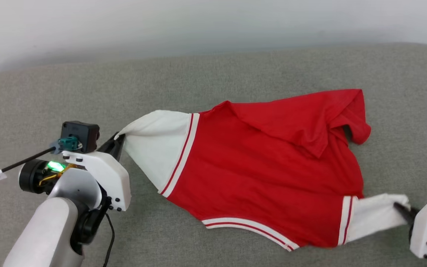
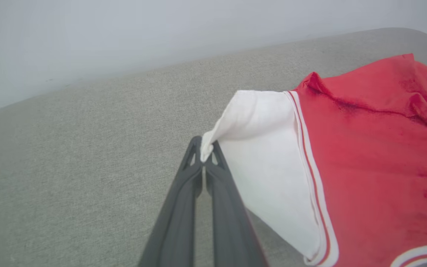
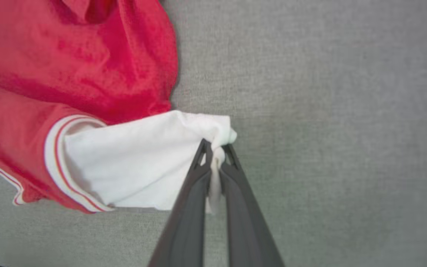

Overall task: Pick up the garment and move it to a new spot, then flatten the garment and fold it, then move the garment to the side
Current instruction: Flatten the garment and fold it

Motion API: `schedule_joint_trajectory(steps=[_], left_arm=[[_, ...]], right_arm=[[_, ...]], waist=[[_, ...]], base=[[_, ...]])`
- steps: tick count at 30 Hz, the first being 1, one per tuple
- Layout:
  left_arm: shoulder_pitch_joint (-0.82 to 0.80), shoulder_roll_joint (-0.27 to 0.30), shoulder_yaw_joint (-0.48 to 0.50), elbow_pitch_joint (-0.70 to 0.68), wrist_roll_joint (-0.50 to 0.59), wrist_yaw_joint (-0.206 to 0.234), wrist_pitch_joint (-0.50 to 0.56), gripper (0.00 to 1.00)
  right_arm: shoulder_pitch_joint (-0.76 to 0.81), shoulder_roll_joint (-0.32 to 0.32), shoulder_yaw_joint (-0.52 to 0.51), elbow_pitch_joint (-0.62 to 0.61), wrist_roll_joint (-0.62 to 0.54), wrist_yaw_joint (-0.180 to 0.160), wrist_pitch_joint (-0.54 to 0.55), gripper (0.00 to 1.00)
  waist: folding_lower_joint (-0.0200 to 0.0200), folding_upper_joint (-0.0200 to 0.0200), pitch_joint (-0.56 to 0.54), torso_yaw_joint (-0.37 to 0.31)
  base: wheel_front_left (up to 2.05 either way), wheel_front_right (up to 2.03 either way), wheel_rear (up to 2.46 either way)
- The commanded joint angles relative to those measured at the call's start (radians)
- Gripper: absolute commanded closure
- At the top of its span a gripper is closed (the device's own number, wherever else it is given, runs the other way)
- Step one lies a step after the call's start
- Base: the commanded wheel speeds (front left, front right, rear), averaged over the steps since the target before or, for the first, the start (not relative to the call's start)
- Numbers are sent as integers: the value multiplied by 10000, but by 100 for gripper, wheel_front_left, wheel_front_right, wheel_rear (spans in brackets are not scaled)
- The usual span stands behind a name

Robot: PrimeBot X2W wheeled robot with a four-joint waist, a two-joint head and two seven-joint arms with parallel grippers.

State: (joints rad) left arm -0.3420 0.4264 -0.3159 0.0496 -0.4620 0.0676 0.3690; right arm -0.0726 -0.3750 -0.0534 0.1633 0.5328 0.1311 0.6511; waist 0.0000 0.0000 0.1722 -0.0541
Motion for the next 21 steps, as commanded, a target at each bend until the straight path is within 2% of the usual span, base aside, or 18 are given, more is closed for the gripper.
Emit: schedule_joint_trajectory(steps=[1, 7, 11, 14, 21], left_arm=[[46, 46, 67, -72, 37, 52, -99, 100], [-335, 261, 350, -449, 193, 226, -445, 100], [-734, 417, 567, -708, 302, 307, -620, 100], [-1247, 453, 693, -790, 367, 322, -752, 100], [-3282, 198, 743, -75, 471, 95, -1240, 100]], right_arm=[[-62, -160, -86, -335, -172, -7, -87, 100], [-521, -522, -282, -1966, -926, -7, -192, 100], [-1207, -738, -207, -2551, -1305, -7, -172, 100], [-2004, -903, 33, -2654, -1499, -7, -313, 100], [-4263, -1235, 615, -1785, -1607, -8, -1116, 100]], waist=[[0, 0, -293, -64], [0, 0, -1008, -88], [0, 0, -1348, -81], [0, 0, -1478, -46], [0, 0, -1007, 133]], base=[[0, 0, 0], [0, 0, 0], [0, 0, 0], [0, 0, 0], [0, 0, 0]])
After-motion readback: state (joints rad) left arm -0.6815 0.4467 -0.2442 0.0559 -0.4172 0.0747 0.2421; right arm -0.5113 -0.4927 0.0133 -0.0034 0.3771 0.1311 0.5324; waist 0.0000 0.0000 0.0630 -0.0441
